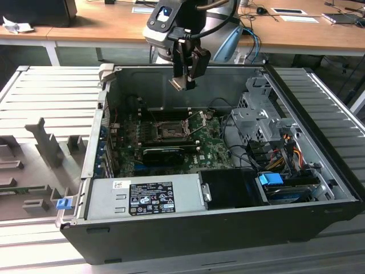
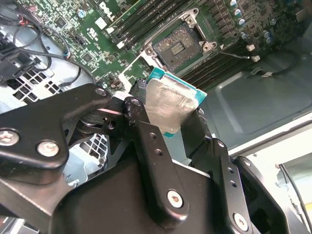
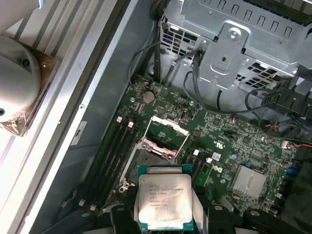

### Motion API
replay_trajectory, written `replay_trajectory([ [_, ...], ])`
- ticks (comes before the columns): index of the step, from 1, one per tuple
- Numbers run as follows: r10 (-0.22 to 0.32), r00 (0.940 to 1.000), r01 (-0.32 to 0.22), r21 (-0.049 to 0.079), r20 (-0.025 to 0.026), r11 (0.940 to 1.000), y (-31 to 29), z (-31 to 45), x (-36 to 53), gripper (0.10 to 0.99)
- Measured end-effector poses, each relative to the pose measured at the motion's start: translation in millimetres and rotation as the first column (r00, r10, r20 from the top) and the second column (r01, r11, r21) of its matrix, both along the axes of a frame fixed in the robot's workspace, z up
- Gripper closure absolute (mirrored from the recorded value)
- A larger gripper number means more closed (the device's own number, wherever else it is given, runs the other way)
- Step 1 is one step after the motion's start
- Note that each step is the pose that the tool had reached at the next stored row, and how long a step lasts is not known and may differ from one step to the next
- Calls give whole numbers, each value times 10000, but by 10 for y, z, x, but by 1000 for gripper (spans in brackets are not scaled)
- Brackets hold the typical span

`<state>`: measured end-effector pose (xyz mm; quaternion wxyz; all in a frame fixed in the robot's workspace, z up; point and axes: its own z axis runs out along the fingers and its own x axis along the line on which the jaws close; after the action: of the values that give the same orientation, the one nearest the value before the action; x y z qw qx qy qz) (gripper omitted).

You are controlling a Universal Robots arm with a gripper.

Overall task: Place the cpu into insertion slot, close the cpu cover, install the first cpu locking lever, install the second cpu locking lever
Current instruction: 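Place the cpu into insertion slot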

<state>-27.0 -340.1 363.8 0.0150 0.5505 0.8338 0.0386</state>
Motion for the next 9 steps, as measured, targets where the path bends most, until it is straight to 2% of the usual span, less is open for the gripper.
replay_trajectory([
  [9, -561, 9984, 561, 0, 0, 9984, 0, -1, 0, 557],
])
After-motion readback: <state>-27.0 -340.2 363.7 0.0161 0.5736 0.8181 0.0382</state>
